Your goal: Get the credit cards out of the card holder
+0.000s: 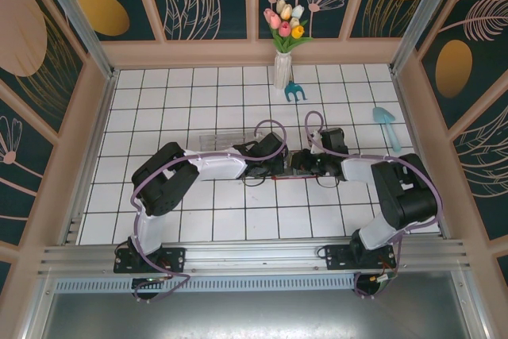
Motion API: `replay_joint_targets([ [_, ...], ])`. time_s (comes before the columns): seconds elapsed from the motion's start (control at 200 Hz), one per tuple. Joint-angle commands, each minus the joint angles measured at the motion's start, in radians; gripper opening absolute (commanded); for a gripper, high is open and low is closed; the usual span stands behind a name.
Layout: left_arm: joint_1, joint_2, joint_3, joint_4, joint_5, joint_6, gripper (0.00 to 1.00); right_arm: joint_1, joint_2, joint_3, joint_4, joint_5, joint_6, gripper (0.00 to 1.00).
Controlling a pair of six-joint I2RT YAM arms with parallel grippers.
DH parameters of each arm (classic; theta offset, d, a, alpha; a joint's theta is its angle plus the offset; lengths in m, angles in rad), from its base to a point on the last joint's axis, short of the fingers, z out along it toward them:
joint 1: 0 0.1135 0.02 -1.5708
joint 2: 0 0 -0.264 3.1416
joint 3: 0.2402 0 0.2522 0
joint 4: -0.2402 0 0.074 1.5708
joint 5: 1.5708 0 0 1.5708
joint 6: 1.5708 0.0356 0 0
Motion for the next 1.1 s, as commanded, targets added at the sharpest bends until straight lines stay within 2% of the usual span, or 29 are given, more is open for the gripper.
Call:
replay_joint_targets([
  [0.0,-0.002,0.014,0.006,-0.036,0.008,0.021,0.0,0.003,0.023,0.021,-0.023,0.026,-0.031,0.18],
  [0.485,-0.001,0.016,0.007,-0.036,0.008,0.021,0.0,0.026,0.009,0.031,-0.07,0.094,-0.053,0.2],
  [0.621,-0.002,0.016,0.007,-0.034,0.01,0.021,0.0,0.036,0.025,0.037,-0.069,0.065,-0.056,0.2],
  [0.841,-0.002,0.019,0.007,-0.031,0.014,0.021,0.0,0.031,0.019,0.024,-0.035,0.013,-0.042,0.08],
  [0.916,-0.002,0.017,0.006,-0.031,0.015,0.023,0.0,0.025,0.02,0.021,-0.028,-0.002,-0.039,0.0],
  [1.096,-0.002,0.011,-0.001,-0.031,0.008,0.021,0.0,0.01,-0.011,0.0,-0.017,0.013,-0.02,0.0],
])
